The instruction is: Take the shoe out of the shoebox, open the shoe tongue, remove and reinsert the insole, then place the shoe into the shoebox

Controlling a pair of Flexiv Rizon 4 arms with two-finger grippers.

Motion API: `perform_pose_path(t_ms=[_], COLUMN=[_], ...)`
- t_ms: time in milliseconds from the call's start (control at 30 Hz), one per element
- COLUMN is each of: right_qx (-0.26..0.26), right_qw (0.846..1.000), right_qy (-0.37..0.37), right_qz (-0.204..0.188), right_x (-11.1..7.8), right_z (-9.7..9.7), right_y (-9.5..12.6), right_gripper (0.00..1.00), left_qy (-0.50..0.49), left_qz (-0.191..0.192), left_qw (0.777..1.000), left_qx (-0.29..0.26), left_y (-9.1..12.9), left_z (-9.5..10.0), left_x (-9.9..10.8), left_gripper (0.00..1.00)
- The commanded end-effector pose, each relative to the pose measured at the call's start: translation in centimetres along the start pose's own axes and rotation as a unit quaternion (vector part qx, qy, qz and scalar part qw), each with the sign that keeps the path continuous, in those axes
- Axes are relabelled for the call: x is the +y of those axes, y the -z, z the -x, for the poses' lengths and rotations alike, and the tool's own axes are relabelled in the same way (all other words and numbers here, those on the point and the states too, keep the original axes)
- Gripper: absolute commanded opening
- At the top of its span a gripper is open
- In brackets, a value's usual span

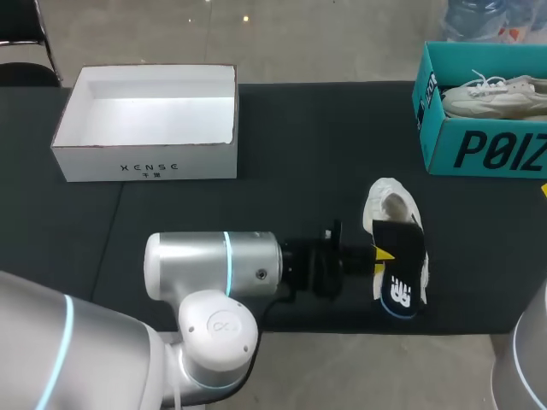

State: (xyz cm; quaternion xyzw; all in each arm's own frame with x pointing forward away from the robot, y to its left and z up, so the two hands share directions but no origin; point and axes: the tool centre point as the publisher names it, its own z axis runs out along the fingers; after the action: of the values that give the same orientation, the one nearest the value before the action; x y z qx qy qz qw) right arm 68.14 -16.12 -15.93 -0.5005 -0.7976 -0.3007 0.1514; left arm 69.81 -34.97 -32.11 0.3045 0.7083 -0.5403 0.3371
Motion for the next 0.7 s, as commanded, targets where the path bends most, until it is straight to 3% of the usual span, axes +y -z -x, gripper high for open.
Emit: perform_pose_path(t_ms=[33,367,700], right_qx=[-0.001,-0.001,-0.001], right_qw=[1.0,1.0,1.0], right_qy=[0.0,0.0,0.0], right_qz=[0.0,0.0,0.0], right_x=[-0.1,-0.1,-0.1], right_z=[0.0,0.0,0.0], right_y=[0.0,0.0,0.0], right_gripper=[1.0,1.0,1.0], left_qy=[0.0,0.009,0.019], left_qz=[0.001,-0.006,-0.055], left_qw=[1.0,1.0,0.998], left_qx=[0.016,0.013,-0.009], left_y=[0.7,-0.5,-1.1], left_z=[0.5,0.4,1.8], left_x=[0.9,1.2,-4.0], left_gripper=[0.0,0.0,0.0])
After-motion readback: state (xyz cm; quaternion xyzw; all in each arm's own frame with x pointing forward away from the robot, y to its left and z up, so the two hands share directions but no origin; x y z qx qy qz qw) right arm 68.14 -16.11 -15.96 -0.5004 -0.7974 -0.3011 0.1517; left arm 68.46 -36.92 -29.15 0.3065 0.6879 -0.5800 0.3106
